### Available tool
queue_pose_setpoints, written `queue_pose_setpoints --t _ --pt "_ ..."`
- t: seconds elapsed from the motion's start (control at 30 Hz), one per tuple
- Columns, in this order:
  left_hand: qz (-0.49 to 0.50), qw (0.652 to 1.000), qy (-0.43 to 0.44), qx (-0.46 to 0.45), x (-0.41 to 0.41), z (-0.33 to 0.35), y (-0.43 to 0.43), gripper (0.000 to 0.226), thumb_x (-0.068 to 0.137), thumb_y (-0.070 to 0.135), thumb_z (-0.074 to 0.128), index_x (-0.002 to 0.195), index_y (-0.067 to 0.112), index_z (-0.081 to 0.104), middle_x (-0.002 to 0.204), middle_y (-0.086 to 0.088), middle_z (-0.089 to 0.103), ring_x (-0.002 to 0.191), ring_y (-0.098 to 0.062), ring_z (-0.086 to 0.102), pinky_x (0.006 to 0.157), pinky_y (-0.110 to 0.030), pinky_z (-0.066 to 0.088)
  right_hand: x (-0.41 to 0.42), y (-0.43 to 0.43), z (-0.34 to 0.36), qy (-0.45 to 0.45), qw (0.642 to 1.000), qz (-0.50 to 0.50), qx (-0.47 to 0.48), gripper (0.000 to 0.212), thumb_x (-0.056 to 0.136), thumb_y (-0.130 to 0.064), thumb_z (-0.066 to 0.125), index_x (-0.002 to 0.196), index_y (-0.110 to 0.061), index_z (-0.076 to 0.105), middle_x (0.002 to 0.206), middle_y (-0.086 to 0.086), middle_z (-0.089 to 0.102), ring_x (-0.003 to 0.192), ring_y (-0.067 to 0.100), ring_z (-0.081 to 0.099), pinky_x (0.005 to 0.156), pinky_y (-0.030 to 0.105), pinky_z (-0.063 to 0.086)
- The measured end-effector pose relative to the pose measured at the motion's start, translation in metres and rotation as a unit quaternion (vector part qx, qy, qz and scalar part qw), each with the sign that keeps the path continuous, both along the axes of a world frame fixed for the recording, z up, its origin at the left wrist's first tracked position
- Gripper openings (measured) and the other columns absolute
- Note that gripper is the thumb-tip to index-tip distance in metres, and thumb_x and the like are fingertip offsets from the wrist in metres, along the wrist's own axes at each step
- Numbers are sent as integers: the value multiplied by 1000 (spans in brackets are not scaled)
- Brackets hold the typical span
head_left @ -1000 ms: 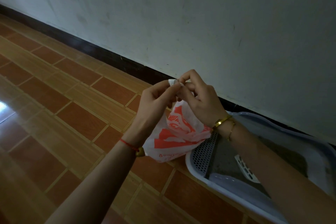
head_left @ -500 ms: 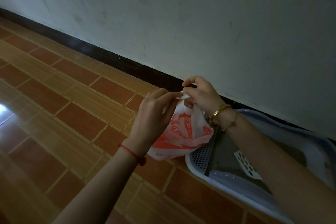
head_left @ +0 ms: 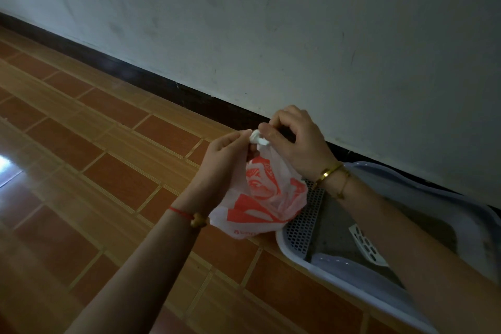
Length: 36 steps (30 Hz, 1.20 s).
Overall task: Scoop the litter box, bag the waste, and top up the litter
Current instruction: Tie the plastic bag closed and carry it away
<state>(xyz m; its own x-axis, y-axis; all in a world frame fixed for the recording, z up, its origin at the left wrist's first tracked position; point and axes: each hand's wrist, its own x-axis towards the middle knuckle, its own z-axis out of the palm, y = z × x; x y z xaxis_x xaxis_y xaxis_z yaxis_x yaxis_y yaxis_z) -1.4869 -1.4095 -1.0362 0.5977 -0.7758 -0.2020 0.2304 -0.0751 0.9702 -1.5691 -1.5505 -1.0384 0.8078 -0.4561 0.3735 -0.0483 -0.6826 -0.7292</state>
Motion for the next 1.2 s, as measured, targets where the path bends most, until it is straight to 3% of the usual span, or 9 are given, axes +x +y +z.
queue_pose_setpoints --t 0.07,0.2,0.4,0.47,0.57,0.63,0.93,1.1,1.2 --pt "18 1000 -1 -19 2 1 0 28 101 26 45 103 8 67 78 3 69 70 -6 65 66 -20 53 0 2 -3 4 999 1 -49 38 90 -52 45 79 -20 62 88 -6 50 88 14 46 79 28 41" --pt "38 998 -29 -30 2 1 1 26 100 24 46 102 12 69 88 -2 71 82 -11 68 76 -23 57 3 7 -8 4 996 -4 -91 40 90 -46 46 95 -13 69 96 -5 47 91 11 44 79 28 44" --pt "152 983 -104 12 3 -6 1 24 100 24 49 97 13 71 99 -10 71 95 -26 68 84 -37 58 3 7 -9 7 998 -50 41 24 91 -24 52 87 -6 68 109 -5 52 99 8 43 77 7 36" --pt "210 974 -88 14 8 -8 5 24 100 20 48 89 17 69 94 -4 69 93 -18 66 82 -30 55 1 -1 -13 8 986 -99 136 18 90 -16 53 88 -4 67 108 -5 52 93 1 47 70 2 38" --pt "269 960 -72 14 13 -14 10 26 101 17 46 86 19 67 91 2 67 88 -9 63 75 -20 50 -1 -12 -22 0 940 -165 299 10 87 -13 57 90 -6 65 97 -3 56 82 10 59 60 13 47" --pt "288 955 -58 24 15 -23 11 26 101 16 46 86 18 67 93 1 67 88 -9 62 76 -21 50 -4 -13 -27 17 920 -190 343 11 88 -15 57 94 -6 61 85 -3 57 70 9 59 50 14 45" --pt "351 933 45 62 30 -56 22 25 100 13 48 85 13 68 93 -5 63 87 -15 56 81 -26 48 -18 -28 -56 88 906 -262 320 14 88 -13 53 80 -4 60 58 -1 47 52 9 44 49 22 33" --pt "366 924 75 77 32 -69 22 25 100 12 49 83 12 68 93 -6 63 87 -15 56 86 -28 50 -27 -40 -70 100 870 -311 368 22 85 -15 53 66 -9 60 62 5 50 60 18 46 56 27 35" --pt "377 919 80 87 36 -76 25 25 99 13 50 82 13 69 93 -6 63 86 -15 57 82 -26 50 -34 -46 -77 123 875 -318 343 25 89 -16 50 66 -8 57 61 5 52 56 17 49 50 24 35"
